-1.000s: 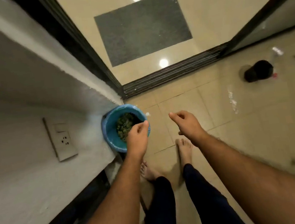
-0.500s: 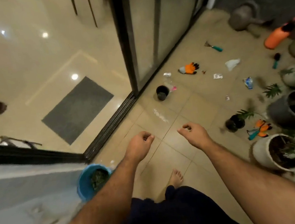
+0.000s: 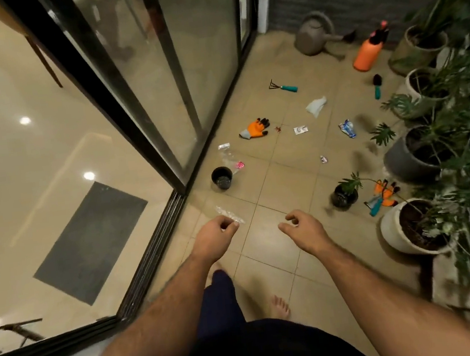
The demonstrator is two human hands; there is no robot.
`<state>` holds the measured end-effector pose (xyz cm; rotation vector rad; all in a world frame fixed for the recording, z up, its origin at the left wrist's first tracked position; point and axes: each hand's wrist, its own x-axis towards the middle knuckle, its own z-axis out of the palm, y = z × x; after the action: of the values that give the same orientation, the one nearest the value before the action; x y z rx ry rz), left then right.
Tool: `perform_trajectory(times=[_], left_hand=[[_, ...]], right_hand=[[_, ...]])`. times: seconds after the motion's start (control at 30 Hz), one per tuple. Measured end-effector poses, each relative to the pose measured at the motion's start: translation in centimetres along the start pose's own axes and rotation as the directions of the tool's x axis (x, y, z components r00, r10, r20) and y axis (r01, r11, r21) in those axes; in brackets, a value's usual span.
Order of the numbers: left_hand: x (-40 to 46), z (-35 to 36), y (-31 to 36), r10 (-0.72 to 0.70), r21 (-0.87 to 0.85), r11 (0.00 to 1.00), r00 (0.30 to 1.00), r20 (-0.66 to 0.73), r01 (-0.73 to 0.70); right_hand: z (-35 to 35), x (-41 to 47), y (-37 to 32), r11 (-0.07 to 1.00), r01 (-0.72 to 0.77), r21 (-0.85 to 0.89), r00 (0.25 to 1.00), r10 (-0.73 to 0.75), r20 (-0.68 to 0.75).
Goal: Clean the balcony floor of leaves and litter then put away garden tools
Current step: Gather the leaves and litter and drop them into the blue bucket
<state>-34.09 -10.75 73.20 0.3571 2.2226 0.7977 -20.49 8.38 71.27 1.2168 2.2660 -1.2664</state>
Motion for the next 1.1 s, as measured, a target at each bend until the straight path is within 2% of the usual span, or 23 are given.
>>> perform_trajectory(times=[0.37,0.57,0.73,0.87,0.93,1.0,1.1], left_hand=[[17.4,-5.7,-3.2,-0.174,-0.197,0.963,0.983,0.059,0.182],[26.5,-5.4,-6.4,-0.284,-0.184,0.935,0.951,0.124,0.303],[35.7,-0.6,-10.7,-0.354,-0.2,0.909,0.931,0.093,0.366],[42.6,6.8,-17.0,-0.471,-0.19,0.859,0.879,0.07,0.475],[45.3,10.8,-20.3,-0.515,-0.105,0.851,0.857,0.028,0.515],[47.8,14.6,-22.9,-0.537,-0.053,0.842,0.844,0.023,0.537],[51.3,20.1,-26.7,-0.52,-0.082,0.852,0.854,-0.012,0.517]], right_hand=[[2.9,16.3,-10.7,0.994,-0.071,-0.082,0.991,0.079,0.106],[6.7,26.1,-13.7,0.994,-0.105,0.004,0.985,0.103,0.14],[11.0,35.8,-11.2,0.996,-0.086,-0.03,0.981,0.089,0.17],[15.5,44.2,-5.7,0.994,-0.04,-0.103,0.969,0.064,0.241],[18.0,47.9,-2.6,0.993,-0.013,-0.116,0.965,0.043,0.258],[20.7,51.4,0.7,0.99,0.033,-0.135,0.962,0.005,0.272],[24.9,56.5,5.7,0.987,0.086,-0.135,0.964,-0.048,0.263]])
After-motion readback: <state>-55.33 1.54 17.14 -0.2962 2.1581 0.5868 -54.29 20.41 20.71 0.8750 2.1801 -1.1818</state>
